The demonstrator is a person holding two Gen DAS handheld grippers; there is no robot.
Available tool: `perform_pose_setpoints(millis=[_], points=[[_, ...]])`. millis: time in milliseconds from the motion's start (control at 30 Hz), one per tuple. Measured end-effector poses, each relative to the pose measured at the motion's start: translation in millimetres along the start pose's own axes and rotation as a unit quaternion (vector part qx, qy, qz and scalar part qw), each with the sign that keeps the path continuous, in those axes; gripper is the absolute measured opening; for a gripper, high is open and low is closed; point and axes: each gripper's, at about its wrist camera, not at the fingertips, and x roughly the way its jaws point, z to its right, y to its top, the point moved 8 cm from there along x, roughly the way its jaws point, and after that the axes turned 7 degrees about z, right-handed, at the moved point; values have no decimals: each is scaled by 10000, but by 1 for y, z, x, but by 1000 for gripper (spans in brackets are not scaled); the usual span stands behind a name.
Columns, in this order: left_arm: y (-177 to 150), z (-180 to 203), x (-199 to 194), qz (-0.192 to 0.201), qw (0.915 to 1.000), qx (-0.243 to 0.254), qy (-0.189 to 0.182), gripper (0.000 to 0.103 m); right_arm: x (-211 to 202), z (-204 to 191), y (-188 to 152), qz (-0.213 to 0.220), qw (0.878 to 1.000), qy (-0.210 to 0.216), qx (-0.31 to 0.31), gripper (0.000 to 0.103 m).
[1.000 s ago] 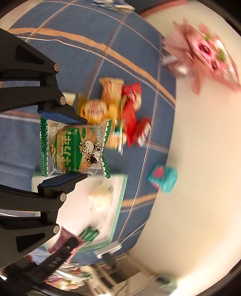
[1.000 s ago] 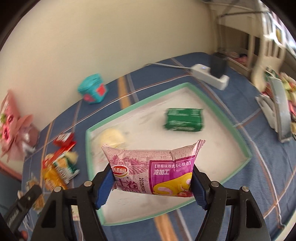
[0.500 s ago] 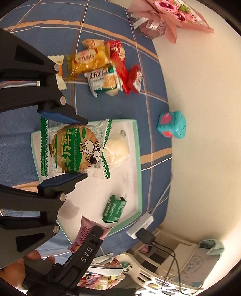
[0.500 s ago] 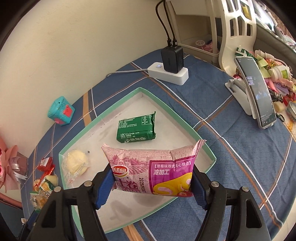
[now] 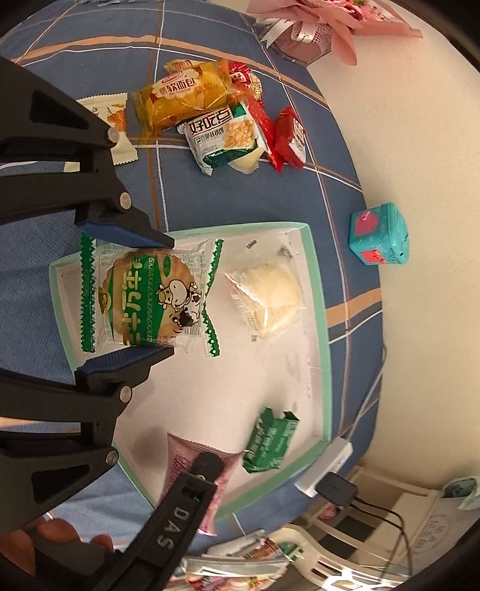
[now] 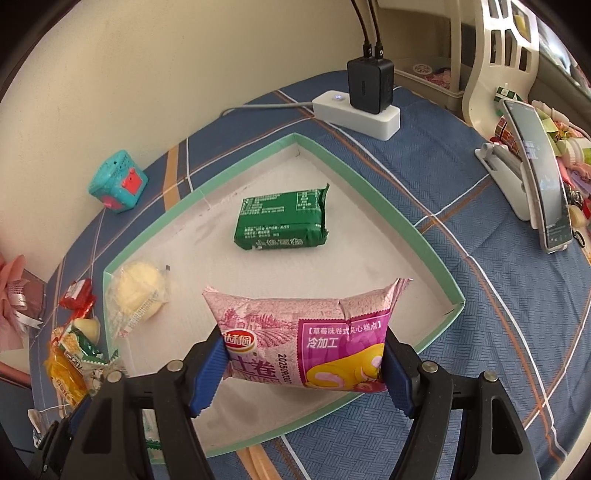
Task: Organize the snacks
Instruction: 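Carry the pink pack and green biscuit over the white tray with both grippers, then open both grippers to drop the pink pack and biscuit into the tray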
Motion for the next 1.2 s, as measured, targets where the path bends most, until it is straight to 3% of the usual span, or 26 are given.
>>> perform_pose_setpoints(millis=[233,300,367,500,633,733,1000,1200], points=[[-6,-1,7,-99,9999,11,-13,52,3,-2,-2,-22,9999,-7,-104,79],[-4,-1,6,-73,10000,-4,-30,59,4,-3,-2,-22,9999,12,-141,79],[-2,-2,4,-39,10000,-43,-47,74,5,-4,-2,-16,9998,37,-174,80],[4,-8,-1,40,9998,-196,-79,77,5,-7,-2,-9,9997,113,-232,82],[9,-19,-7,104,9988,-473,-98,83,2,-14,0,105,9992,204,-329,89],[12,-30,-10,156,9972,-734,-77,89,-2,-18,3,239,9987,243,-370,103],[18,-70,-18,319,9871,-1561,185,100,-12,-24,11,531,9971,308,-453,103],[16,-109,-26,249,9792,-1933,564,101,-19,-36,11,649,9950,313,-697,103]])
